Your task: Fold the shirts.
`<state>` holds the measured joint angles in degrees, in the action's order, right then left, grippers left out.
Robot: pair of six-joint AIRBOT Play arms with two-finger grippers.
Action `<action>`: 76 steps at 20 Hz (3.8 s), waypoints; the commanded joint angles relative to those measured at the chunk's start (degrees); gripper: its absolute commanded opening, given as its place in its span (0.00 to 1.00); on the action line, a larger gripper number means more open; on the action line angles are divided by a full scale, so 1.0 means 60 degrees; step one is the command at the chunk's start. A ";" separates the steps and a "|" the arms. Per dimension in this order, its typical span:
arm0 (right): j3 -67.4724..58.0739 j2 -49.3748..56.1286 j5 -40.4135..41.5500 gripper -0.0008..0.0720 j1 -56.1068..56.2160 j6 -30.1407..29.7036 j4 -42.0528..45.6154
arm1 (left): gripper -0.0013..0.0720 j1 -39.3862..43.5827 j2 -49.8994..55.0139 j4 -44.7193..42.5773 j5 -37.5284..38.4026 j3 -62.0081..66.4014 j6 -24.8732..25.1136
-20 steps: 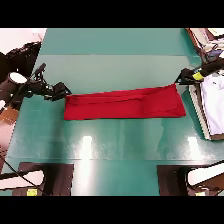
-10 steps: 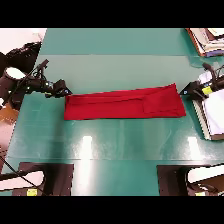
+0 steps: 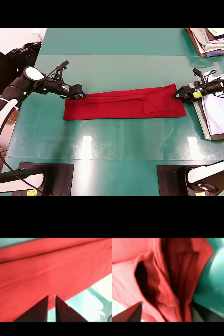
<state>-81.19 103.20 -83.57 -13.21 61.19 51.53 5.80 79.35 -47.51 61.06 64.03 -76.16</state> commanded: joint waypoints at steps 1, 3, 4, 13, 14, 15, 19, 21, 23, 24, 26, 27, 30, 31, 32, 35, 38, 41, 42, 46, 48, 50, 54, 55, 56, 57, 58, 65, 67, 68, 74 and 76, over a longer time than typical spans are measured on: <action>-0.0211 0.0397 -0.0015 0.69 0.0106 -0.0069 -0.0368 | 0.06 0.0499 0.0000 0.0004 -0.0324 0.0022 -0.0157; -0.0211 0.0393 -0.0066 0.39 0.0168 -0.0291 -0.0339 | 0.06 0.0801 0.0004 0.0029 -0.1111 0.0036 -0.0175; -0.0211 0.0386 -0.0106 0.25 0.0208 -0.0328 -0.0335 | 0.06 0.1005 0.0058 0.0022 -0.1461 0.0117 -0.0251; -0.0219 -0.1880 -0.0310 0.04 0.0601 0.0215 -0.0423 | 0.06 0.2962 0.3122 -0.0004 -0.1599 0.3832 -0.0699; -0.0222 -0.2222 -0.0288 0.04 0.0758 0.0630 -0.0423 | 0.06 0.3162 0.3537 -0.0004 -0.1588 0.4226 -0.0838; -0.0222 -0.2579 -0.0248 0.04 0.0951 0.0980 -0.0426 | 0.06 0.3370 0.3985 -0.0004 -0.1537 0.4641 -0.0871; -0.1384 -0.3249 -0.0335 0.04 0.1993 0.1832 -0.0419 | 0.06 0.4018 0.5238 0.0000 -0.1173 0.5628 -0.1071; -0.2408 -0.3242 -0.0313 0.04 0.2612 0.2189 -0.0408 | 0.06 0.4251 0.5424 0.0000 -0.1158 0.5654 -0.1075; -0.3286 -0.3140 -0.0335 0.04 0.3158 0.2495 -0.0401 | 0.06 0.4382 0.5457 -0.0087 -0.1086 0.5646 -0.1067; -0.3672 -0.3034 -0.0379 0.04 0.3399 0.2590 -0.0397 | 0.06 0.4382 0.5457 -0.0106 -0.1067 0.5646 -0.1067; -0.4433 -0.2747 -0.0474 0.04 0.3858 0.2761 -0.0390 | 0.06 0.4382 0.5457 -0.0197 -0.0903 0.5646 -0.1067; -0.4794 -0.2568 -0.0481 0.04 0.4084 0.2830 -0.0386 | 0.06 0.4382 0.5457 -0.0270 -0.0780 0.5646 -0.1067; -0.5665 -0.2076 -0.0630 0.04 0.4703 0.2907 -0.0386 | 0.06 0.4382 0.5457 -0.0342 -0.0765 0.5646 -0.1056; -0.5887 -0.1927 -0.0634 0.04 0.4921 0.2907 -0.0386 | 0.06 0.4382 0.5450 -0.0477 -0.0765 0.5650 -0.1060; -0.6011 -0.1832 -0.0601 0.04 0.5125 0.2907 -0.0386 | 0.06 0.4364 0.5428 -0.0579 -0.0688 0.5650 -0.1060; -0.5788 -0.1774 -0.0222 0.04 0.5621 0.2856 -0.0393 | 0.06 0.4003 0.5176 -0.0736 -0.0138 0.5657 -0.1064; -0.5504 -0.1767 0.0208 0.04 0.6135 0.2583 -0.0397 | 0.06 0.3264 0.4441 -0.1774 0.0776 0.5654 -0.1067; -0.5705 -0.1526 0.0852 0.04 0.7031 0.2459 -0.0419 | 0.06 0.2106 0.3282 -0.3413 0.1570 0.5654 -0.1067; -0.5799 -0.1351 0.1202 0.04 0.7497 0.2433 -0.0419 | 0.06 0.1650 0.2856 -0.3752 0.1734 0.5654 -0.1064; -0.5861 -0.0328 0.3581 0.04 0.9799 0.1872 -0.0423 | 0.06 -0.0317 0.1100 -0.4401 0.2014 0.5654 -0.1053; -0.5865 0.0386 0.4728 0.16 1.0881 0.1719 -0.0419 | 0.06 -0.1166 0.0364 -0.4404 0.2055 0.5654 -0.1056; -0.5861 0.0878 0.4721 0.72 1.1515 0.1570 -0.0386 | 0.06 -0.1803 -0.0193 -0.4404 0.2178 0.5654 -0.1056; -0.5854 0.0590 0.3723 0.74 1.1293 0.1577 0.1053 | 0.06 -0.2357 -0.0696 -0.4401 0.2466 0.5650 -0.1053; -0.5854 0.0401 0.3315 0.74 1.1001 0.1621 0.1446 | 0.06 -0.2357 -0.0696 -0.4379 0.2528 0.5646 -0.1053; -0.5854 0.0215 0.2798 0.74 1.0601 0.1621 0.1708 | 0.06 -0.2353 -0.0685 -0.4262 0.2616 0.5646 -0.1053; -0.5854 0.0076 0.2222 0.74 1.0163 0.1657 0.1905 | 0.06 -0.2353 -0.0685 -0.4135 0.2681 0.5646 -0.1056; -0.5854 -0.0007 0.1603 0.74 0.9606 0.1749 0.1938 | 0.06 -0.2353 -0.0678 -0.3945 0.2677 0.5646 -0.1056; -0.3628 0.0029 0.0710 0.75 0.5858 0.2987 0.1803 | 0.06 -0.2353 -0.0678 -0.3424 0.2677 0.5646 -0.1053; -0.2758 0.0288 0.0896 0.86 0.5235 0.2976 0.0860 | 0.06 -0.2353 -0.0674 -0.3424 0.2659 0.5646 -0.1053; -0.2390 0.0528 0.0871 0.86 0.4983 0.2976 0.0106 | 0.06 -0.2353 -0.0663 -0.3384 0.2648 0.5646 -0.1053; -0.1945 0.1953 0.0849 0.85 0.5282 0.2357 -0.3144 | 0.06 -0.2353 -0.0630 -0.3246 0.2634 0.5606 -0.1042; -0.1949 0.2116 0.1322 0.85 0.5730 0.2280 -0.3395 | 0.06 -0.2353 -0.0630 -0.3177 0.2590 0.5486 -0.0987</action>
<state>-93.58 113.60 -78.24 19.07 76.23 37.17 -8.27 75.53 -67.22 76.88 97.49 -82.43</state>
